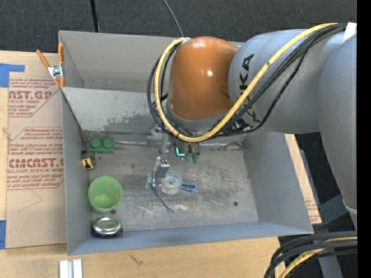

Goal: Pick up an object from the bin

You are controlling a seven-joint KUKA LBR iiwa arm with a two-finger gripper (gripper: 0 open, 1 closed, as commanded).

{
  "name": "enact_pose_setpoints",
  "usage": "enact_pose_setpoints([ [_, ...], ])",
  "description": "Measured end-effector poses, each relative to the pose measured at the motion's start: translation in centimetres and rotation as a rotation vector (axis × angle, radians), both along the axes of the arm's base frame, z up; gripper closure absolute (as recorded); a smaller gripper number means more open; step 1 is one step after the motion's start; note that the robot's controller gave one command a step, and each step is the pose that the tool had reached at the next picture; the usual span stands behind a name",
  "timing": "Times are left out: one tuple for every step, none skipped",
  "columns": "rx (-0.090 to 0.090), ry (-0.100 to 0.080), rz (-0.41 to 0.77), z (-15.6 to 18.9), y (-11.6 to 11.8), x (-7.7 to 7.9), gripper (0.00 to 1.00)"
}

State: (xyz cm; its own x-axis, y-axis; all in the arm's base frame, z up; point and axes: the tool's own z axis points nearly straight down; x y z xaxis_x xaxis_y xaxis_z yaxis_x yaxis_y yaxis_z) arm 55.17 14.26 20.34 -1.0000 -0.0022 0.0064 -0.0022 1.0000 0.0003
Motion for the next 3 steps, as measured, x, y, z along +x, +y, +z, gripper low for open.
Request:
enact_pose_setpoints([
  [0.000, -0.003, 0.371, -11.4, -8.4, 2.4, 0.00],
  [0.003, -0.007, 0.373, -11.1, -8.1, 2.5, 1.00],
  [0.000, -0.018, 0.436, 1.7, -9.5, 3.9, 1.00],
])
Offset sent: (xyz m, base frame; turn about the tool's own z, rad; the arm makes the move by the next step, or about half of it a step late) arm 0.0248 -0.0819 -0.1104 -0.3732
